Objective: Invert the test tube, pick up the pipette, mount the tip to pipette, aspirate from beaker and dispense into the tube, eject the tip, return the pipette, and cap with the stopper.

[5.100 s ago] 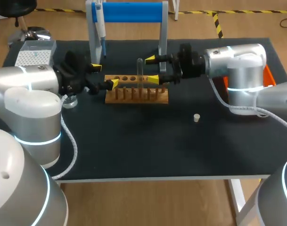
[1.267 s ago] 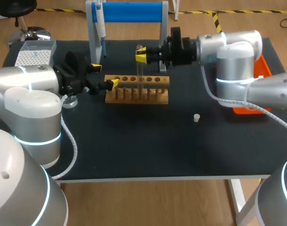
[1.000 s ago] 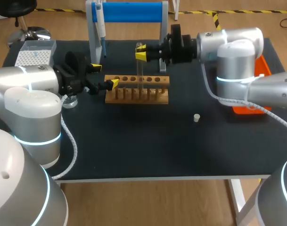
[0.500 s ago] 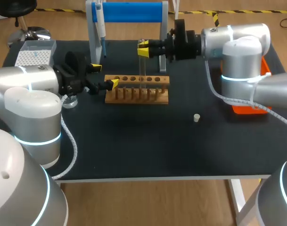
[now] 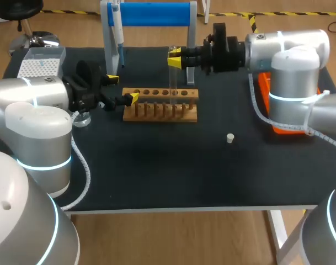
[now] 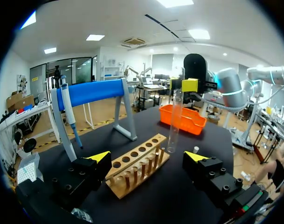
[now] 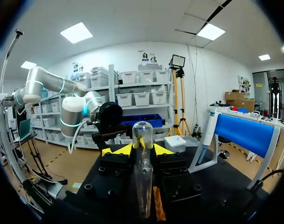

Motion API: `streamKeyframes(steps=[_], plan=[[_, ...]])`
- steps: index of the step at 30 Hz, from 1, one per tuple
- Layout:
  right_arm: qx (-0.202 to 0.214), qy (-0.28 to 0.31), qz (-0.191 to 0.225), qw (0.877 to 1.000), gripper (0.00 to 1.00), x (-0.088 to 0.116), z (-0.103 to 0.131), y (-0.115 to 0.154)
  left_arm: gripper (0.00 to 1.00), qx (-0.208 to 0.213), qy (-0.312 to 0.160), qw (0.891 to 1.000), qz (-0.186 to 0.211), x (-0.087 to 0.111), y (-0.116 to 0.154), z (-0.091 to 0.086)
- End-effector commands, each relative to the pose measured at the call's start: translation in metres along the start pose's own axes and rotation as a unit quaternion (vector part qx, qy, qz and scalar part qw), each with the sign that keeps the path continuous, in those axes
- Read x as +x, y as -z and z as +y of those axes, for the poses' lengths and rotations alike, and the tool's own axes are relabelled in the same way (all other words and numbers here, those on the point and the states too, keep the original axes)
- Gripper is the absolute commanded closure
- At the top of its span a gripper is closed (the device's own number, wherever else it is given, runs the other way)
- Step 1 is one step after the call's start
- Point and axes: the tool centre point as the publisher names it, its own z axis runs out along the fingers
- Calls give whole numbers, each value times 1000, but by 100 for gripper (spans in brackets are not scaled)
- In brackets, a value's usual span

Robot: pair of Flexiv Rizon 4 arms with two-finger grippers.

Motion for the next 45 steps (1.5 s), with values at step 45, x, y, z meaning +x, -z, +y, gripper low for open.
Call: streamKeyframes(steps=[45], plan=[[23,-671,159,724,100,-18,-17,21,0,3,0,1000,-1,0,-1,1]])
